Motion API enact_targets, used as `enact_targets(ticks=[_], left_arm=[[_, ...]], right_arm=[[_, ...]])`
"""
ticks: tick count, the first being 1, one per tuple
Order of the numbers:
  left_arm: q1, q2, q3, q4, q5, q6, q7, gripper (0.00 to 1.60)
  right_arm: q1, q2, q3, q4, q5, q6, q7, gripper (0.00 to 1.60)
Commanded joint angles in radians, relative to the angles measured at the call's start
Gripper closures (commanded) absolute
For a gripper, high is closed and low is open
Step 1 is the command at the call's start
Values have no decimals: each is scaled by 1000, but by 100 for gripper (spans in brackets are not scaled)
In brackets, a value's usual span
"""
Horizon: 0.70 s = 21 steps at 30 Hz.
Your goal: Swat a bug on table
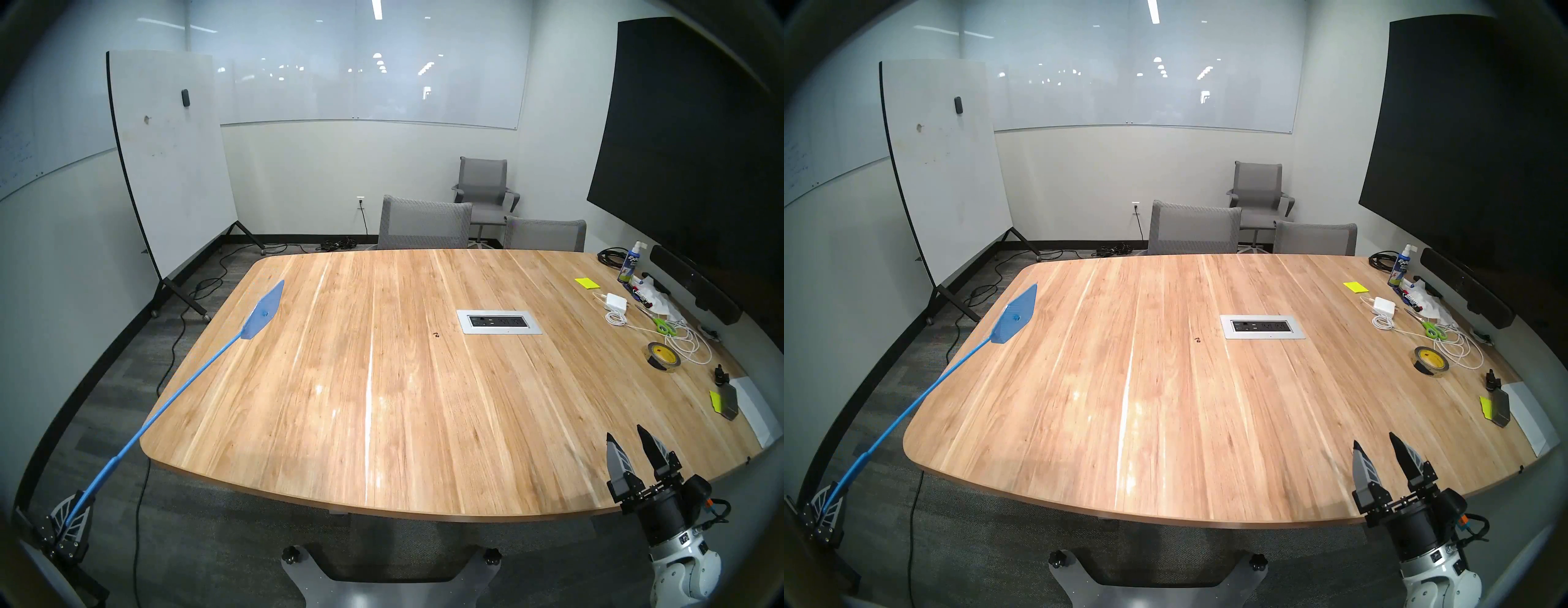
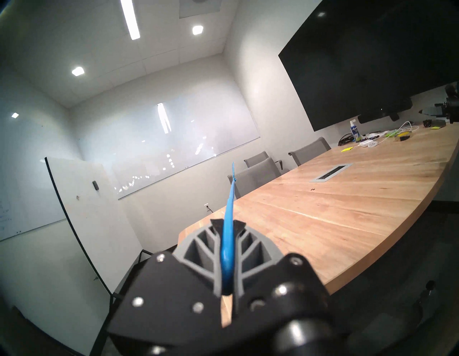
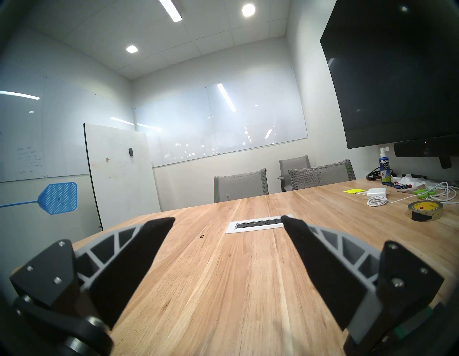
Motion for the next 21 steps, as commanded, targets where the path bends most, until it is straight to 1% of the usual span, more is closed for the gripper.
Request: enact_targets(ticks=[1,2,5,7,8,9,10,13,16,17,21], left_arm=[[14,-114,49,8,157,-39,-31,160],[14,-132,57,13,193,-39,-22,160],[4,-161,80,29,261,-39,-6,160],[-12,-196,91,37,321,-39,0,160],[-16,-194,96,44,345,-39,8,160],[-21,-213,95,43,375,-39,8,160],[-25,-219,90,43,404,-39,17,160],[-38,-262,52,18,498,-39,44,160],[-35,-296,7,-15,534,-39,70,160],[-34,-301,-5,-21,530,-39,83,160],[-33,-352,-52,-58,537,-39,104,160]], right_arm=[[1,2,-1,-14,0,-1,2,0],[2,1,0,-13,0,-1,2,0],[2,1,0,-13,0,-1,3,0],[2,1,0,-13,0,-1,3,0],[2,1,0,-13,0,-1,3,0],[2,1,0,-14,0,-1,3,0],[1,1,0,-15,-1,-1,3,0],[-1,0,0,-19,-2,1,2,0],[-2,-1,1,-22,-3,3,1,0],[-2,-2,1,-22,-3,3,1,0],[-2,-2,1,-23,-3,4,1,0]])
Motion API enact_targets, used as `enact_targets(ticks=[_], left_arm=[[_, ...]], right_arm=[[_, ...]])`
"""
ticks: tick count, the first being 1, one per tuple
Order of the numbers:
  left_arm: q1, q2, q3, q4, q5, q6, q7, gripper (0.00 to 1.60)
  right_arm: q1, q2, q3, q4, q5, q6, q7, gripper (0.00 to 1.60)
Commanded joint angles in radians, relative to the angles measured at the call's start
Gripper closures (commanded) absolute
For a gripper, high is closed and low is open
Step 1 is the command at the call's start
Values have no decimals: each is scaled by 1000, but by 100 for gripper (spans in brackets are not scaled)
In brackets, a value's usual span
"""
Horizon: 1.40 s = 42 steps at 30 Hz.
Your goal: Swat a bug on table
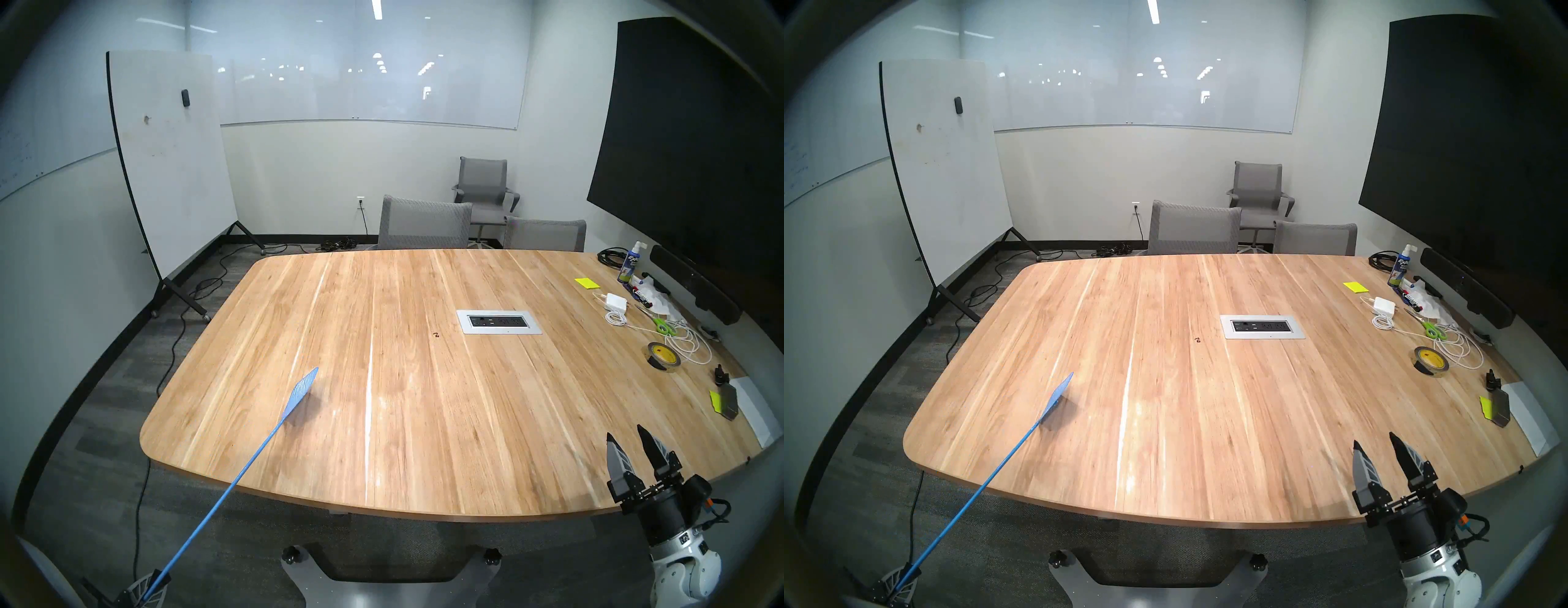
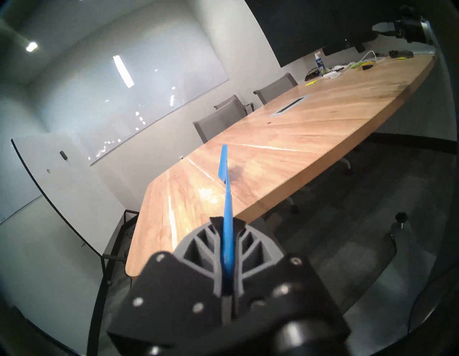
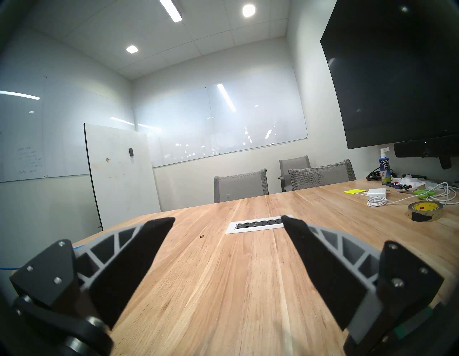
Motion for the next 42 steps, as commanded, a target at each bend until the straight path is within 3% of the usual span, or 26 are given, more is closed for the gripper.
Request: enact_targets(ticks=[1,7,11,13,18,24,33,42], left_arm=[[13,-114,-86,-74,12,-5,43,160],[60,-125,-123,-118,-63,-5,52,160],[60,-4,-116,-54,-178,-5,-6,160],[60,16,-132,-30,-185,-5,-32,160],[-27,47,-185,39,-197,66,-68,160],[-99,134,-228,138,-225,127,-104,160],[-192,219,-281,276,-266,170,-199,160],[-251,330,-295,419,-322,204,-296,160]], right_arm=[[-2,0,0,-21,-2,2,-1,0],[-2,-1,0,-21,-3,3,-1,0],[-2,-2,1,-21,-4,4,0,0],[-1,-2,1,-19,-3,3,1,0],[1,-2,1,-17,-3,3,2,0],[1,-2,1,-17,-4,3,2,0],[1,-3,2,-18,-4,4,3,0],[1,-4,2,-19,-5,5,3,0]])
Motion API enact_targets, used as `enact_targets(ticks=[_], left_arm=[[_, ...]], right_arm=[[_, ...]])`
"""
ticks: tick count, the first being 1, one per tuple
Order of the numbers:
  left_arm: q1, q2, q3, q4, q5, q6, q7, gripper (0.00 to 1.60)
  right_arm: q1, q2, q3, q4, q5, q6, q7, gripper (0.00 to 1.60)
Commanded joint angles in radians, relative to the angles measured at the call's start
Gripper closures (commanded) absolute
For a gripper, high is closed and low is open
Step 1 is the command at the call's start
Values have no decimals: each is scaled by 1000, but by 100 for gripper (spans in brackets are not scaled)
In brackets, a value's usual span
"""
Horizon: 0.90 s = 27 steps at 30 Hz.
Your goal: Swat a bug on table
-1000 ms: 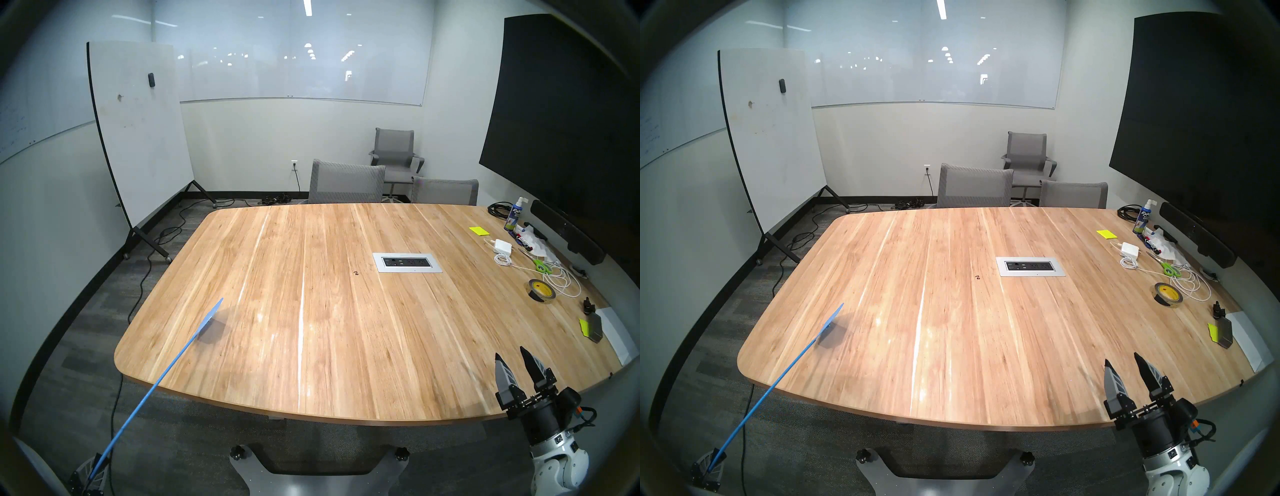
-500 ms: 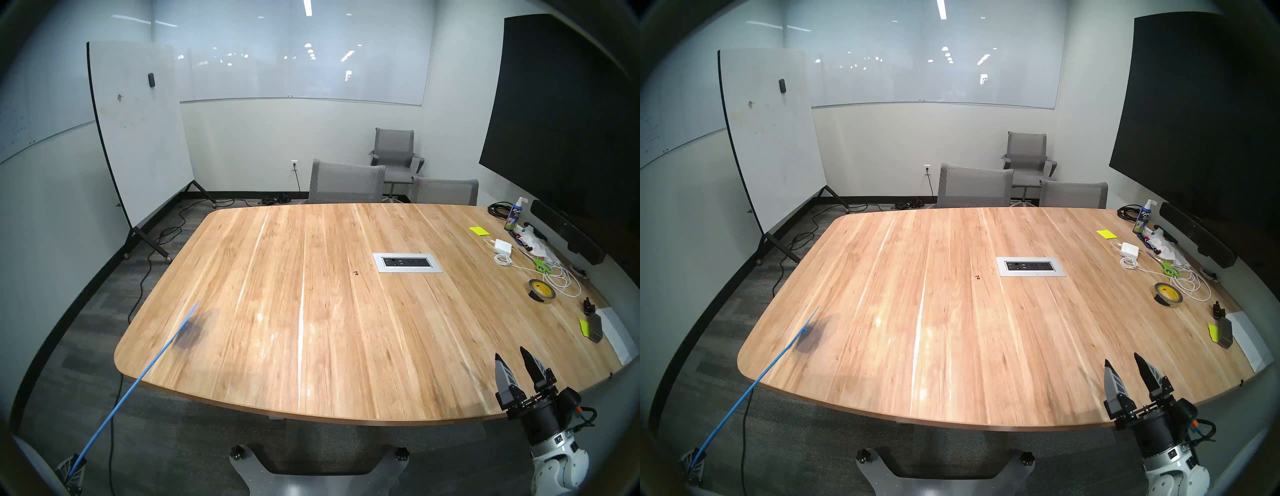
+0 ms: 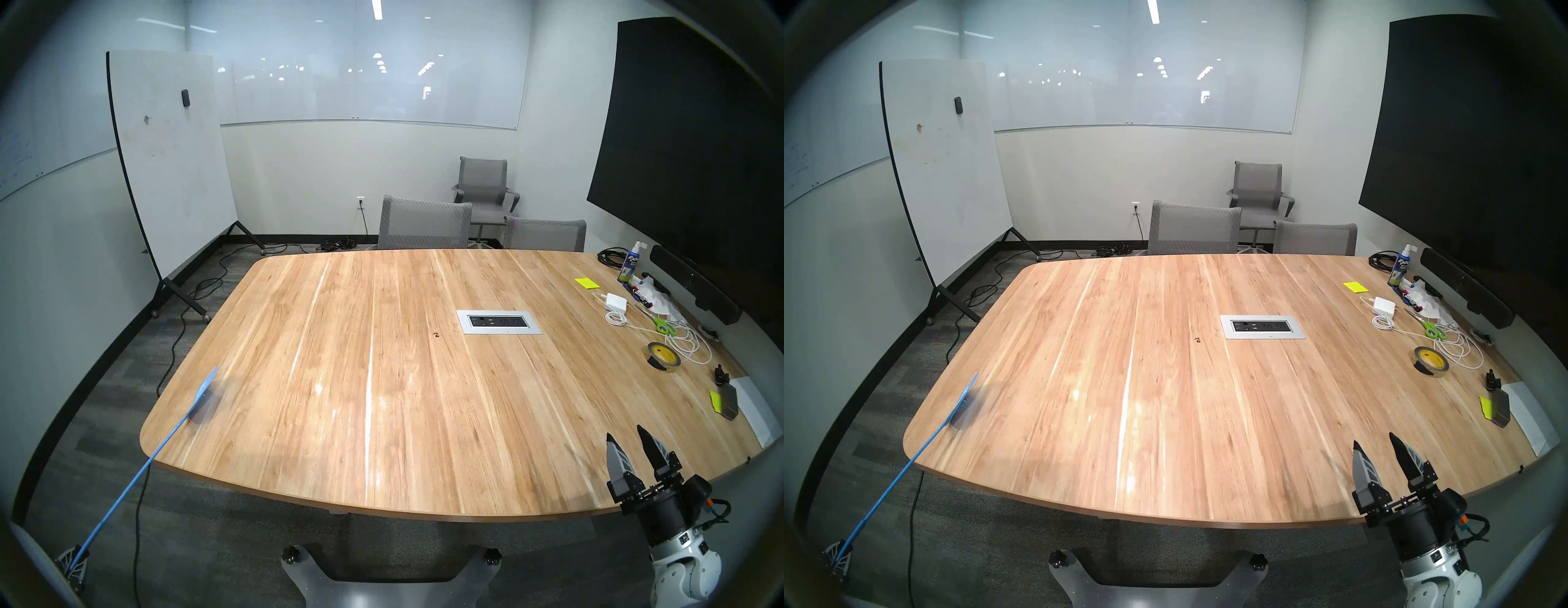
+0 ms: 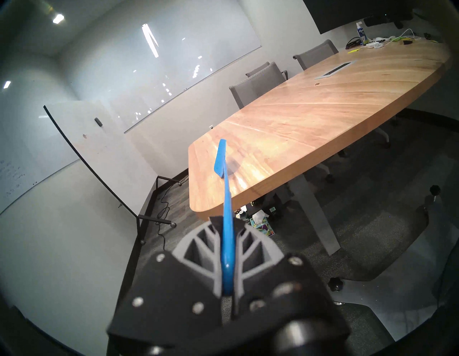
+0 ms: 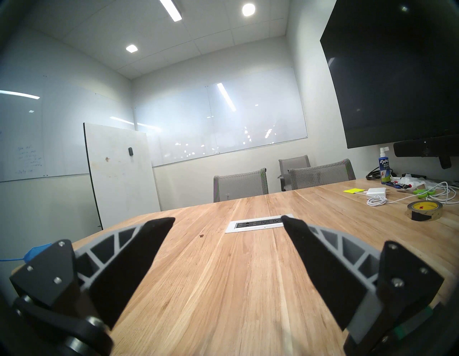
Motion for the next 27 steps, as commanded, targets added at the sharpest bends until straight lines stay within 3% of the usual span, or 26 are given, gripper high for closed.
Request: enact_targets(ticks=[1,5,10,13,21,27], left_arm=[[-47,120,-24,97,-57,17,-93,160],[-58,157,-38,151,-94,9,-117,160],[-33,219,-34,222,-171,-57,-121,160],[-16,225,-30,225,-192,-82,-113,160],[81,269,39,236,-238,-191,17,160],[123,298,68,241,-240,-191,60,160]], right_arm=[[0,1,-1,-18,0,0,1,0],[0,0,0,-19,-1,1,1,0],[-1,-1,0,-21,-2,2,0,0],[-1,-1,0,-21,-2,3,0,0],[0,-2,1,-21,-3,4,0,0],[0,-3,1,-22,-3,5,1,0]])
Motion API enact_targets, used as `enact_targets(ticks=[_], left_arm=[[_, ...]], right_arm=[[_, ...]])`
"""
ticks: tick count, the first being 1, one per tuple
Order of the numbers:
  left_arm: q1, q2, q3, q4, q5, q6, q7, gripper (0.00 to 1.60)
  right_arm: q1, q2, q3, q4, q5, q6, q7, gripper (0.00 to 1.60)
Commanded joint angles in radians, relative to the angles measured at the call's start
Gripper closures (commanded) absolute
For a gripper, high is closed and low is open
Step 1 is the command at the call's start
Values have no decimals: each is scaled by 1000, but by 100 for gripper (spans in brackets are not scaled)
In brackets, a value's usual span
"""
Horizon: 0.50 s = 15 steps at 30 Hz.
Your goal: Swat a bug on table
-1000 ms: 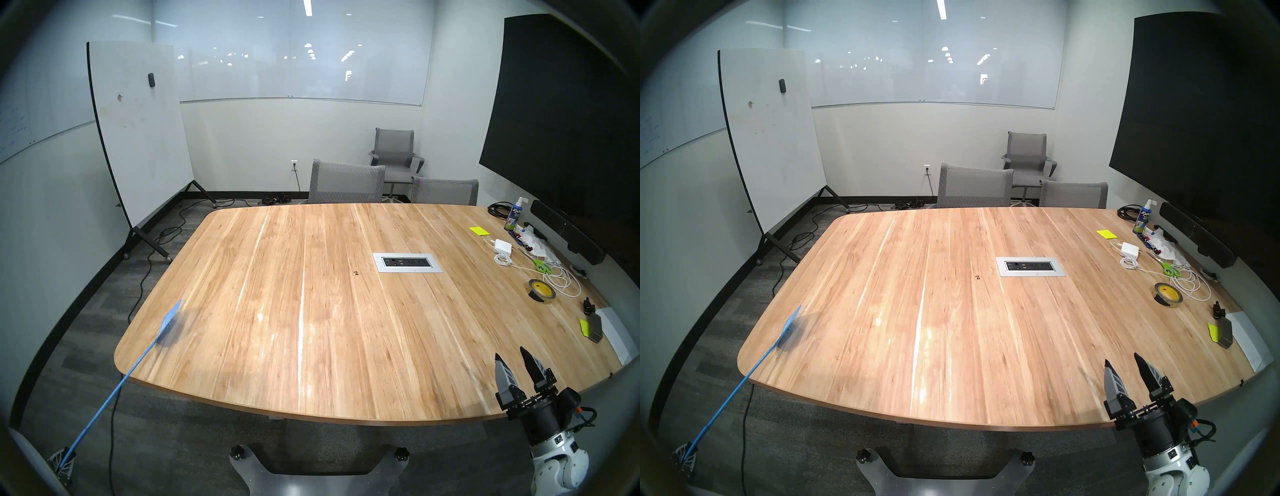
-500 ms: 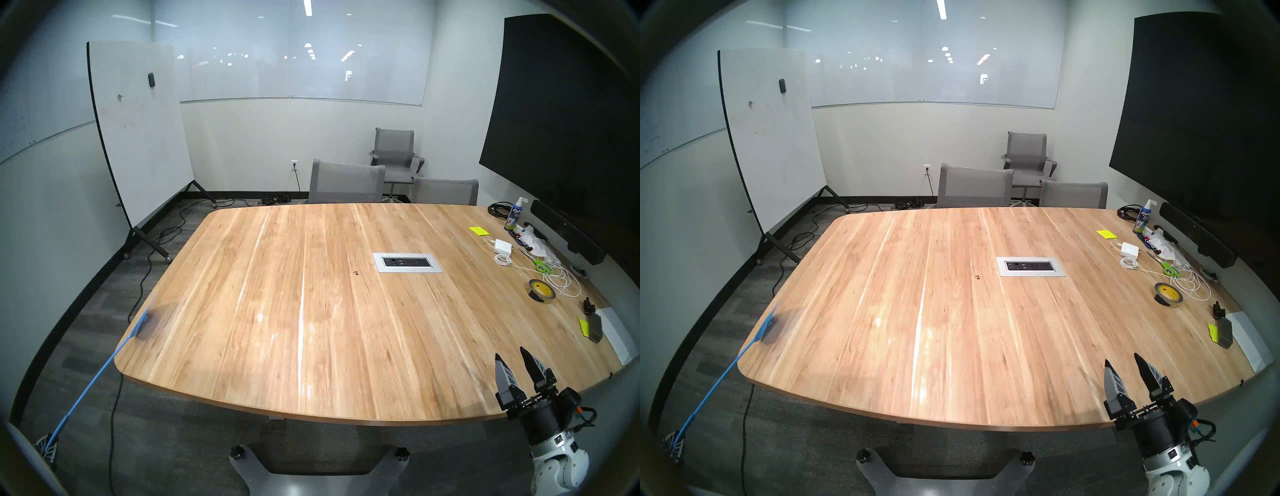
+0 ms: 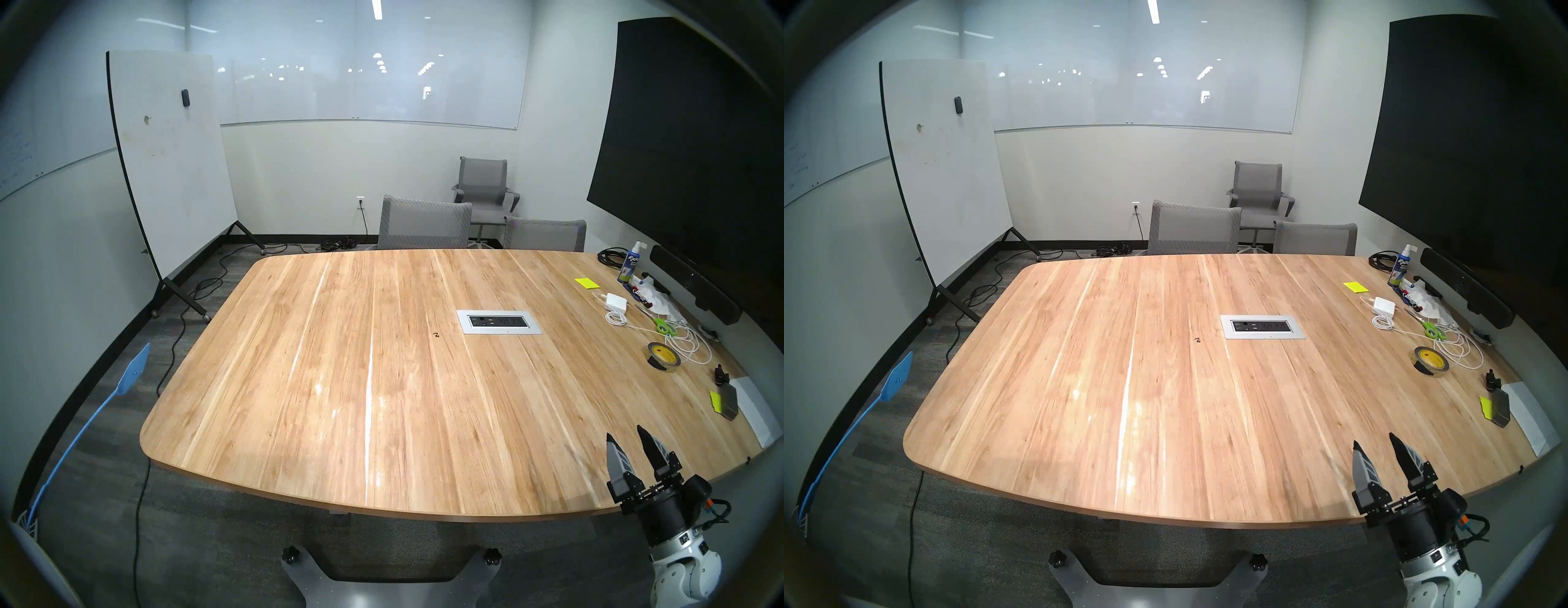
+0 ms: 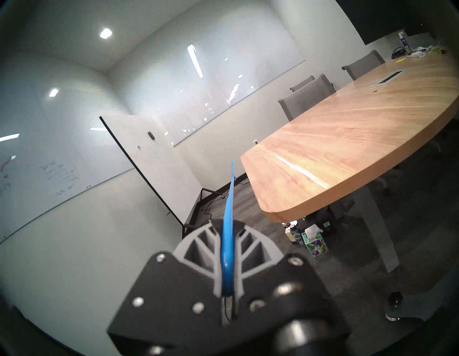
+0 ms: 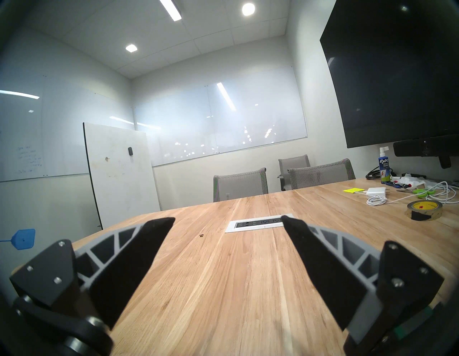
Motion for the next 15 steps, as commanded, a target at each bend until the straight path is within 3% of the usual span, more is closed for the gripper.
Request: enact_targets(ticks=[1,9,15], left_arm=[[91,55,14,-8,-22,-25,-104,160],[96,-30,-19,-84,40,-25,-98,160],[46,-89,-46,-140,166,-25,-64,160]], right_arm=[[0,1,-1,-20,-1,1,0,0],[1,0,0,-20,-1,2,1,0],[1,-1,0,-20,-2,2,1,0]])
